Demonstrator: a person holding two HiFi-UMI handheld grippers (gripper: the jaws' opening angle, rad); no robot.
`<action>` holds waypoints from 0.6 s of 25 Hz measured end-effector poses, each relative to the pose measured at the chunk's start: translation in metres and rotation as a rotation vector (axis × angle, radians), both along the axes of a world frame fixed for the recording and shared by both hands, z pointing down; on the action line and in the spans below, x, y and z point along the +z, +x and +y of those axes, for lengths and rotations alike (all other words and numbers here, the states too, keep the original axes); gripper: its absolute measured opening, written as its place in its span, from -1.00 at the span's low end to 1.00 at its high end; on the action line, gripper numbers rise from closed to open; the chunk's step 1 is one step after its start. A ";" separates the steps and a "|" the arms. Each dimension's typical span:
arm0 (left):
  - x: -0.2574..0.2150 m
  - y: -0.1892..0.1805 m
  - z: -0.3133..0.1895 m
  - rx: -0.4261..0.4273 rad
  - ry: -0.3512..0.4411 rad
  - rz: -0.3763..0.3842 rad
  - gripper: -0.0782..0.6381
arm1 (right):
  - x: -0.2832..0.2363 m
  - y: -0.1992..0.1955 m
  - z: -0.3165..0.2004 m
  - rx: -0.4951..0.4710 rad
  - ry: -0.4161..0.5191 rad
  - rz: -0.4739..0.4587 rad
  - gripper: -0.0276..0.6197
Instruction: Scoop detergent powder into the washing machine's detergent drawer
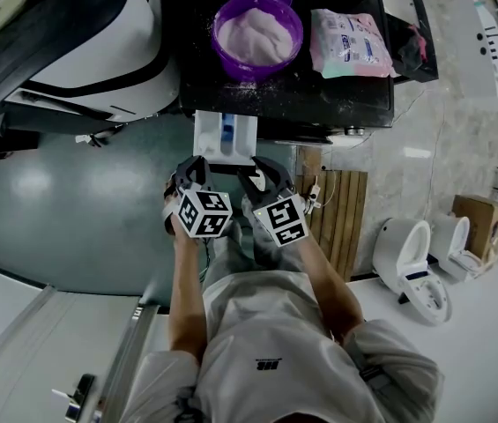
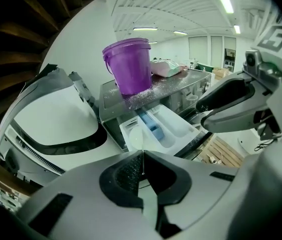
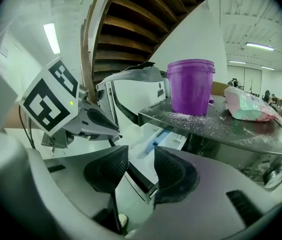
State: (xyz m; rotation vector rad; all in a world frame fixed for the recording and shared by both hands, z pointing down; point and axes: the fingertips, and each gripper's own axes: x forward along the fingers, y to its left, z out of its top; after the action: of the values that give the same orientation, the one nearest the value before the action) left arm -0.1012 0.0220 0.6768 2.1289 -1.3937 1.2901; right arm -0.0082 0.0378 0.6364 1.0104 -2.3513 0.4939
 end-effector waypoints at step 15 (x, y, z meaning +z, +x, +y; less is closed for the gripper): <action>-0.017 0.006 0.005 -0.078 0.042 0.142 -0.73 | -0.006 0.010 -0.002 -0.007 0.015 -0.006 -0.41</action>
State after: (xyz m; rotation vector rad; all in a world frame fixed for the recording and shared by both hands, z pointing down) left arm -0.0954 0.0273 0.6598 2.1253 -1.4406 1.0674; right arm 0.0018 0.0359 0.6302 1.0079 -2.3666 0.4781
